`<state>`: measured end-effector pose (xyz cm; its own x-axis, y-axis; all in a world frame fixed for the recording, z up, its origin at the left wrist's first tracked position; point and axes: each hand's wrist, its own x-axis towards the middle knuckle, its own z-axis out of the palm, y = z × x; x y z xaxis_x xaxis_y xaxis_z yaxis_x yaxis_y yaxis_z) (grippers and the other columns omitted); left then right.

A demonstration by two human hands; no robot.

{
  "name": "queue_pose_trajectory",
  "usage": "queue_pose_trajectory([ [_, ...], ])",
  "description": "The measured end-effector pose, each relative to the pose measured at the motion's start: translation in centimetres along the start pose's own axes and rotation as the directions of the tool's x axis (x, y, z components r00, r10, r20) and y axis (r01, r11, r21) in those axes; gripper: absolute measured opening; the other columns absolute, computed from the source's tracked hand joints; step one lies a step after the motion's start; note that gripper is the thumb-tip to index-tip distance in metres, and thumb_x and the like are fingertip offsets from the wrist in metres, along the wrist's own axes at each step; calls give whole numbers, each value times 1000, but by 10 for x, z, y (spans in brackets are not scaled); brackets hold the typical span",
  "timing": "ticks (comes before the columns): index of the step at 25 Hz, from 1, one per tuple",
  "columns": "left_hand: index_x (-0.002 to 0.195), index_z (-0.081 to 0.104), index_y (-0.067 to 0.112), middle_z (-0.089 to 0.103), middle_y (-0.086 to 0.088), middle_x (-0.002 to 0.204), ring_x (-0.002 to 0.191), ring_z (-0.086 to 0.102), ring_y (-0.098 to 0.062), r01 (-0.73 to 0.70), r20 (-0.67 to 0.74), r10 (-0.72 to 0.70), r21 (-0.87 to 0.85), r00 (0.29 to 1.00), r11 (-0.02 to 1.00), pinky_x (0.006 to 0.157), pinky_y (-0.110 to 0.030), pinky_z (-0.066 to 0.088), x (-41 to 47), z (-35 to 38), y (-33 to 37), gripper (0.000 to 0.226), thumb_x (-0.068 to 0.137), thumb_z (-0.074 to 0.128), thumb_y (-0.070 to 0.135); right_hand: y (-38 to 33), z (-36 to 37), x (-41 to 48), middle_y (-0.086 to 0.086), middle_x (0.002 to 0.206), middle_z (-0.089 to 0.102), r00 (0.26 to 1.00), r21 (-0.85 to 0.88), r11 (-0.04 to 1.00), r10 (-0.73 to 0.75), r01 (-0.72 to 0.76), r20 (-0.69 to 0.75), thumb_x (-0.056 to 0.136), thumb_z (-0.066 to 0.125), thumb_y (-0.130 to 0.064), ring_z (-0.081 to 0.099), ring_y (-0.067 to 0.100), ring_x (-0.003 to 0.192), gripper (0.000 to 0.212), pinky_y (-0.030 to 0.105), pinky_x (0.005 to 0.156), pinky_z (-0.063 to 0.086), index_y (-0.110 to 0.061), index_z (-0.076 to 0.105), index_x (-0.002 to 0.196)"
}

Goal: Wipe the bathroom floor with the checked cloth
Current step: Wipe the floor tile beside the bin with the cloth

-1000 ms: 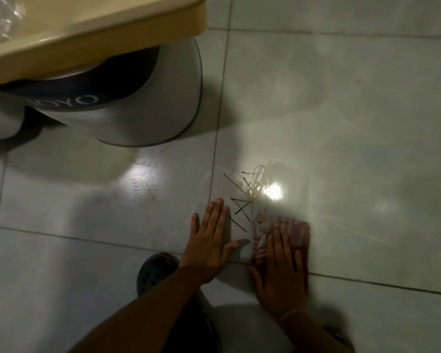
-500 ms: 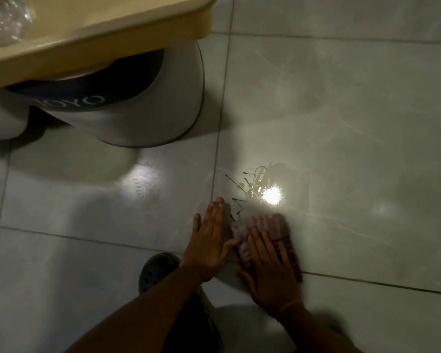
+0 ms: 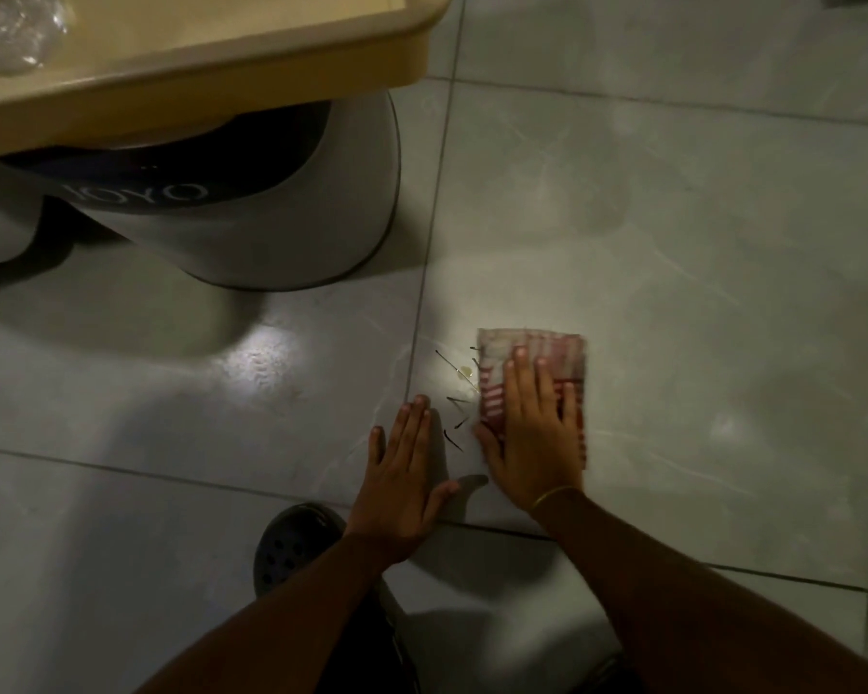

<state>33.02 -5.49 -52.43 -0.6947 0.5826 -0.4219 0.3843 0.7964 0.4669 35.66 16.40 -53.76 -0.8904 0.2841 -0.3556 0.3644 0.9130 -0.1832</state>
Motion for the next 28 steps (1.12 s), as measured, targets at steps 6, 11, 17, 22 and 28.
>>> queue_pose_trajectory([
  [6, 170, -13, 20, -19, 4, 179, 166, -16, -16, -13, -33, 9, -134, 999, 991, 131, -51, -5, 0, -4, -4, 88, 106, 22, 69, -18, 42, -113, 6, 181, 20, 969, 5, 972, -235, 235, 70, 105, 34, -65, 32, 31, 165, 80, 51, 135, 8, -18, 36, 170],
  [11, 171, -6, 13, -17, 1, 180, 166, -16, -16, -6, -31, 2, -121, 1000, 993, 131, -48, -8, 0, -7, -2, 94, 104, 26, 71, 66, 24, -147, 11, 179, 25, 992, -23, 1000, 1, 2, 127, 103, 29, -72, 43, 42, 157, 91, 64, 122, 34, -7, 41, 166],
  [17, 171, -3, 15, -8, -1, 181, 167, -11, -15, 8, -79, -23, -183, 997, 983, 133, -47, -6, -1, -9, 4, 92, 103, 28, 70, 23, -22, 25, 15, 182, 14, 976, 37, 977, 212, -210, -54, 105, 20, -72, 19, 41, 167, 92, 64, 134, 14, -13, 8, 175],
  [22, 169, 14, 9, 20, -15, 177, 164, 19, -28, 37, -212, -109, -318, 971, 947, 130, -59, 25, 2, -10, 6, 83, 104, 44, 51, -57, 7, 1, 12, 181, 21, 987, -34, 986, -160, 160, 4, 107, 34, -61, 23, 38, 167, 81, 64, 133, 24, -19, 21, 174],
  [28, 171, 6, 10, 5, -2, 180, 168, 5, -19, 104, -172, -171, -343, 970, 934, 136, -45, 7, 6, -7, 13, 92, 104, 31, 69, 33, 37, -156, -2, 184, 9, 976, -5, 984, -175, 177, 128, 103, 33, -68, 34, 33, 163, 84, 59, 125, 29, -21, 25, 173],
])
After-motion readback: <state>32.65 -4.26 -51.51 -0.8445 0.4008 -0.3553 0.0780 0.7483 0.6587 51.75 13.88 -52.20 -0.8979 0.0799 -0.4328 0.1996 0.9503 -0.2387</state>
